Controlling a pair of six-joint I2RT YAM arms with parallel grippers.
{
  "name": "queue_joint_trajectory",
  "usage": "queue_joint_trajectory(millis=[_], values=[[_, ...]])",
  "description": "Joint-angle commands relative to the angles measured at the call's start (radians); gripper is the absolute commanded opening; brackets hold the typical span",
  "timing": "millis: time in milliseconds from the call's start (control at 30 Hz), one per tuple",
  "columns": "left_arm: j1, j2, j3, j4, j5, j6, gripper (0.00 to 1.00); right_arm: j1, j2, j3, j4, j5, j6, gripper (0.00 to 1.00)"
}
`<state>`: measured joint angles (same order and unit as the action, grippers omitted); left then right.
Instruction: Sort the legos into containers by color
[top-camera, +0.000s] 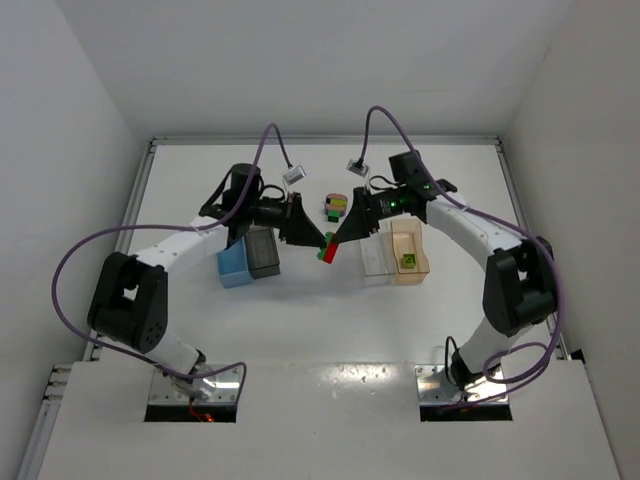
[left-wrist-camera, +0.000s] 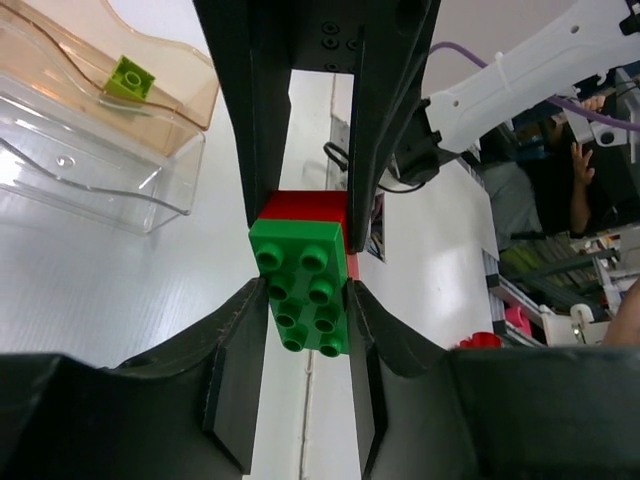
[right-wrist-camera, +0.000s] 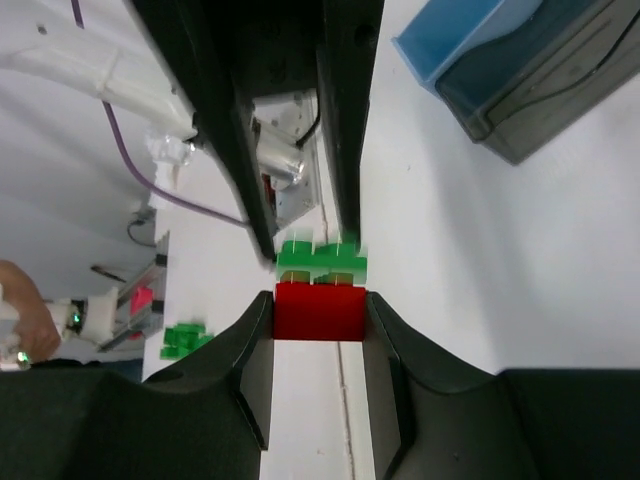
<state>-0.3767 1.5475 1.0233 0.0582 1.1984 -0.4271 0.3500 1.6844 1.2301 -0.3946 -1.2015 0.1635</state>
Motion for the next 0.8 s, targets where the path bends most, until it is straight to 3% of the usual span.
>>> queue_joint_trajectory(millis=[0, 233, 400, 467, 633, 767], values=[[0.099, -0.069, -0.022, 0.058, -0.008, 0.021, 0.0, -0.031, -0.094, -0.038, -0.052, -0.024, -0.073, 0.0], [0.185, -0.104, -0.031, 0.081, -0.036, -0.006, 0.0, -0.072, -0.143, -0.089, -0.107, 0.014, -0.123, 0.0], [0.205, -0.177, -0.031, -0.029, -0.179, 0.089, 0.0, -0.106, -0.184, -0.104, -0.179, 0.308, -0.173, 0.0], [0.205, -0.242, -0.044, -0.066, -0.306, 0.137, 0.0, -0.115, -0.221, -0.148, -0.155, 0.459, -0.15, 0.0], [0.205, -0.305, -0.075, -0.13, -0.462, 0.186, 0.0, -0.103, -0.255, -0.199, -0.05, 0.724, -0.121, 0.0], [0.205, -0.329, -0.052, -0.19, -0.578, 0.224, 0.0, -0.103, -0.227, -0.213, 0.005, 0.853, -0.111, 0.0]])
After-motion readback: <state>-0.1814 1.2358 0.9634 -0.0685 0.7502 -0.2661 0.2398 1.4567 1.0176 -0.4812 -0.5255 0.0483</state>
